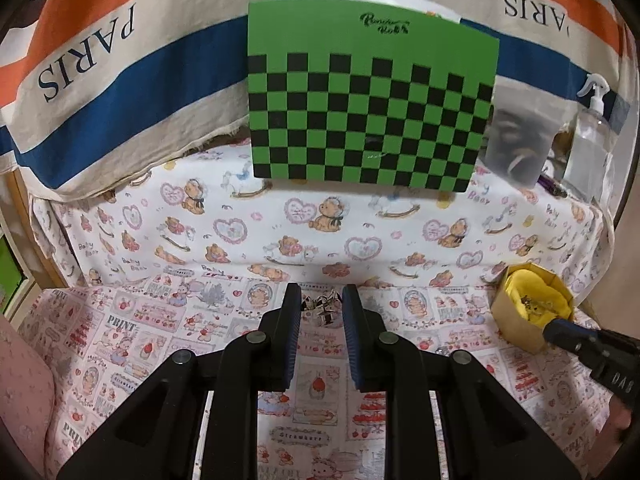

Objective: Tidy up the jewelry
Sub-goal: 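Lift the charms in the left gripper and carry them toward the box, then open the left gripper over the yellow-lined box to drop the charms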

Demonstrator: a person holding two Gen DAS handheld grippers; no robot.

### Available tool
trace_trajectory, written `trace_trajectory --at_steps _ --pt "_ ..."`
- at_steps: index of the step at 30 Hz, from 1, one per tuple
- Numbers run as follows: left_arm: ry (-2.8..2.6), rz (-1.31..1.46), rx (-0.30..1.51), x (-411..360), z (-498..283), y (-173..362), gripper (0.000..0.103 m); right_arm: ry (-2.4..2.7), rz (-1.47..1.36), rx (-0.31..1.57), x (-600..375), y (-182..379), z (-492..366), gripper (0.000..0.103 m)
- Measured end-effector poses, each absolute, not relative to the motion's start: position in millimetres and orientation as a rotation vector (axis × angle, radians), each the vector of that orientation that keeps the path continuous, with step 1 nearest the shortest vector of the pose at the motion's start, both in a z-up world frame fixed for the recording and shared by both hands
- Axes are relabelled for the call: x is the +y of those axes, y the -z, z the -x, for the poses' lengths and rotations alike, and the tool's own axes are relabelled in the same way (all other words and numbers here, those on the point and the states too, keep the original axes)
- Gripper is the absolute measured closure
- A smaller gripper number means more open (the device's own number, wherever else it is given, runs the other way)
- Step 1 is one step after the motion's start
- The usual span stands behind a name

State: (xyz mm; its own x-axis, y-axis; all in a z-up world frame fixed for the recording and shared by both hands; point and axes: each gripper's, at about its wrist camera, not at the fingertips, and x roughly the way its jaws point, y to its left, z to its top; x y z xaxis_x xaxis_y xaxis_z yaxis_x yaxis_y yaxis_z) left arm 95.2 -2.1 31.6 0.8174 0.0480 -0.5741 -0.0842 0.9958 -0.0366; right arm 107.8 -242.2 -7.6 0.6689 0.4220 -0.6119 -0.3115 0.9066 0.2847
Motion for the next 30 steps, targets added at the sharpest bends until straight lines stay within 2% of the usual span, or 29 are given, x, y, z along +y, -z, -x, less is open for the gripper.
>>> trace_trajectory --at_steps 7,17,24,30 --pt "-0.044 -0.046 0.519 -27.0 -72.6 -53.6 0.083 -0.45 -0.259 0.647 -268.6 -16.9 -100.4 0.091" --pt "0.18 0.036 0.575 -95.0 -107.0 -87.7 0.083 -0.389 -0.414 0.543 -331.2 -32.6 -104.3 0.091" --pt "0.278 0.005 0.704 -172.1 -156.7 -55.4 0.083 -0.34 -0.534 0.591 -362.4 -5.4 -128.2 0.091" --pt "0.299 0.047 0.832 -191.2 -185.9 -9.2 0.083 -0.286 -0.559 0.621 -361.3 20.8 -141.5 0.091"
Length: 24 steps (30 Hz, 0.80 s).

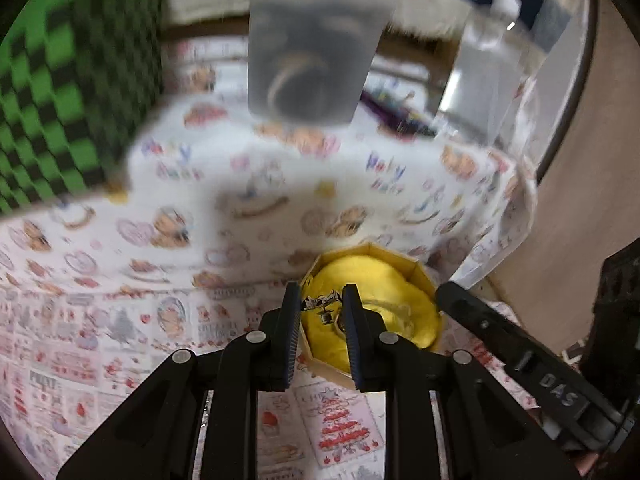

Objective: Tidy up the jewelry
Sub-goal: 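Open the left gripper over the yellow-lined box to drop the charms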

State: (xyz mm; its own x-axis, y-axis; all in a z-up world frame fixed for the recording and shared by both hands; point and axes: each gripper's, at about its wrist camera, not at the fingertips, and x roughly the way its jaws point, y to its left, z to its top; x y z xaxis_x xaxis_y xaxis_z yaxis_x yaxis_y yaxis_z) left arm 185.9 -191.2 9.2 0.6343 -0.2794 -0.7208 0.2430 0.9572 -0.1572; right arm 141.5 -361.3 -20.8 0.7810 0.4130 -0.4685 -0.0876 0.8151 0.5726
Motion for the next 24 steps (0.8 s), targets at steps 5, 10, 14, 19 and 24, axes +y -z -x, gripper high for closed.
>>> trace_trajectory --at_steps 5,10,14,19,24 --pt "0.346 0.088 0.846 -194.9 -194.6 0.6 0.083 -0.3 -0.586 0.641 -365.2 23.8 -148.1 0.09" --pt "0.388 0.13 0.83 -194.2 -195.4 -0.7 0.078 -0.29 -0.553 0.651 -363.3 24.7 -148.8 0.086" --pt "0.395 0.157 0.762 -178.4 -185.7 -14.8 0.06 -0.272 -0.562 0.626 -364.5 21.0 -147.5 0.058" --pt "0.33 0.06 0.64 -159.1 -159.4 -41.4 0.035 -0.259 -0.565 0.587 -368.6 10.9 -138.4 0.051" --pt "0.273 -0.005 0.546 -133.0 -126.8 -65.5 0.019 -0.253 -0.507 0.527 -361.3 -6.7 -125.7 0.036"
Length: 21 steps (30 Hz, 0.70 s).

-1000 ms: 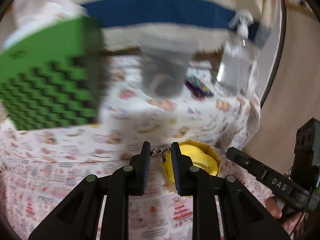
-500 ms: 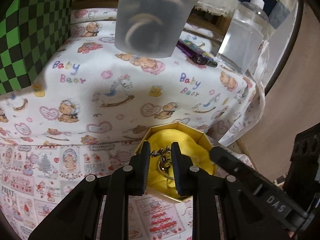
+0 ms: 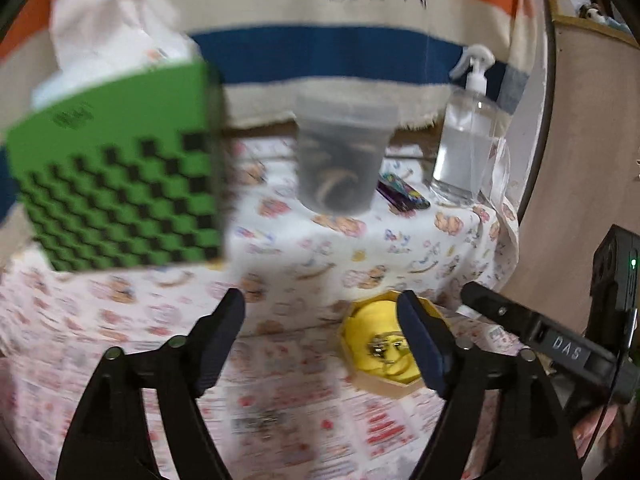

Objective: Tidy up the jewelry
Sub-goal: 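Open the left gripper over the yellow-lined box to drop the charms, then move the right gripper over the silver charm cluster on the cloth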

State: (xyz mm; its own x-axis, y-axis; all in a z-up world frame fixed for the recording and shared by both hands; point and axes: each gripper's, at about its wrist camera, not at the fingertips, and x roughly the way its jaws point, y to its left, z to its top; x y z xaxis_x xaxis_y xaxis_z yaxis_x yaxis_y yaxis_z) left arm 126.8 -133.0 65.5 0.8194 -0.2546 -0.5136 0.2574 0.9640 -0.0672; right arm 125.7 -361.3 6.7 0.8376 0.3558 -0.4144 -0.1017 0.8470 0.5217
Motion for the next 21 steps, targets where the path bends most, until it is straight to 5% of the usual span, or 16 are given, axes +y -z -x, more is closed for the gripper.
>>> trace_trajectory --at_steps 8,21 --pt "0.167 0.058 0.453 -75.1 -94.4 -86.0 0.002 -0.308 -0.429 0.464 -339.9 -27.3 -103.8 0.028" --pt "0.073 0.1 0.474 -22.2 -86.7 -62.1 0.002 -0.372 -0.337 0.459 -307.4 -31.3 -91.1 0.026"
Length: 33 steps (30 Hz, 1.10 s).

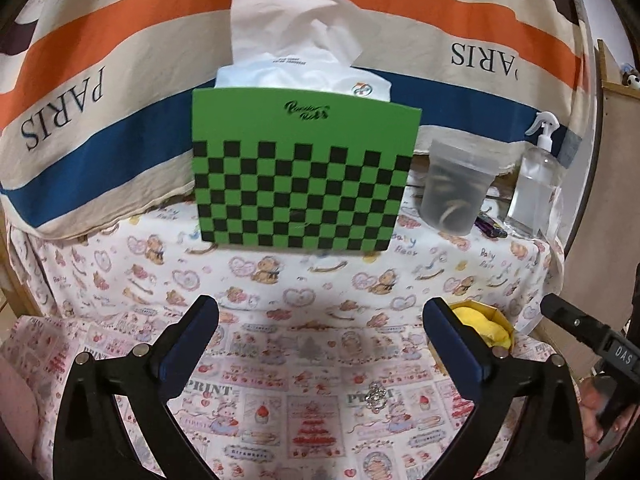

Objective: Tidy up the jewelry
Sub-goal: 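Move the right gripper over the silver charm cluster on the cloth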

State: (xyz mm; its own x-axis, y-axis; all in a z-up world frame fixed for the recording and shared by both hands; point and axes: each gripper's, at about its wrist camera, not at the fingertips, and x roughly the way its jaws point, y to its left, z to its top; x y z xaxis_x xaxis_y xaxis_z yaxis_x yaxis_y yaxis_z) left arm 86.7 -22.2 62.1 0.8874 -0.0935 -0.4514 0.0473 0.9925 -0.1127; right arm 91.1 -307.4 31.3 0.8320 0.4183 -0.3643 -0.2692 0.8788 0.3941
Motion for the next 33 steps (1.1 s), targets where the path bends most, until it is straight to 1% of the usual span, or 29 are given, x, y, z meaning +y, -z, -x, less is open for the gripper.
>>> trace_trajectory --at_steps 4,7,14,17,19,22,24,25,27,29,30,33 --pt "0.063 0.148 0.516 -11.3 -86.0 -52.2 0.002 -0.37 -0.327 0.478 -303.6 -26.5 -93.6 0.026" --pt "0.023 0.125 0.523 -6.9 -84.8 -46.5 0.002 -0.377 -0.306 0.497 -296.7 -23.5 -94.7 0.026" --pt "-0.067 0.066 0.511 4.9 -83.4 -35.0 0.002 -0.415 -0.124 0.612 -245.7 -6.3 -94.2 0.026" --pt "-0.108 0.066 0.51 13.5 -87.5 -28.6 0.002 -0.409 -0.152 0.632 -235.5 0.2 -98.6 0.026" --pt "-0.129 0.076 0.517 19.4 -90.8 -25.1 0.002 -0.441 -0.157 0.7 -225.7 5.7 -108.8 0.027" --pt "-0.137 0.1 0.523 27.5 -94.6 -22.4 0.002 -0.448 -0.132 0.803 -204.9 16.8 -123.4 0.035" --pt "-0.149 0.106 0.525 31.1 -95.6 -21.1 0.002 -0.441 -0.1 0.844 -191.7 24.0 -130.4 0.046" --pt "-0.152 0.108 0.527 32.7 -96.1 -20.8 0.002 -0.439 -0.08 0.864 -184.4 28.6 -133.7 0.049" --pt "-0.16 0.115 0.522 35.8 -96.3 -21.0 0.002 -0.425 -0.044 0.902 -173.5 37.2 -138.3 0.058" --pt "-0.168 0.121 0.519 38.7 -96.6 -21.1 0.002 -0.412 -0.021 0.93 -165.5 46.0 -141.0 0.066" --pt "-0.166 0.124 0.519 39.8 -96.6 -21.5 0.002 -0.411 -0.01 0.945 -162.2 50.1 -141.5 0.069" --pt "-0.165 0.139 0.52 43.0 -96.3 -22.8 0.002 -0.391 0.03 0.961 -154.9 58.1 -141.3 0.069"
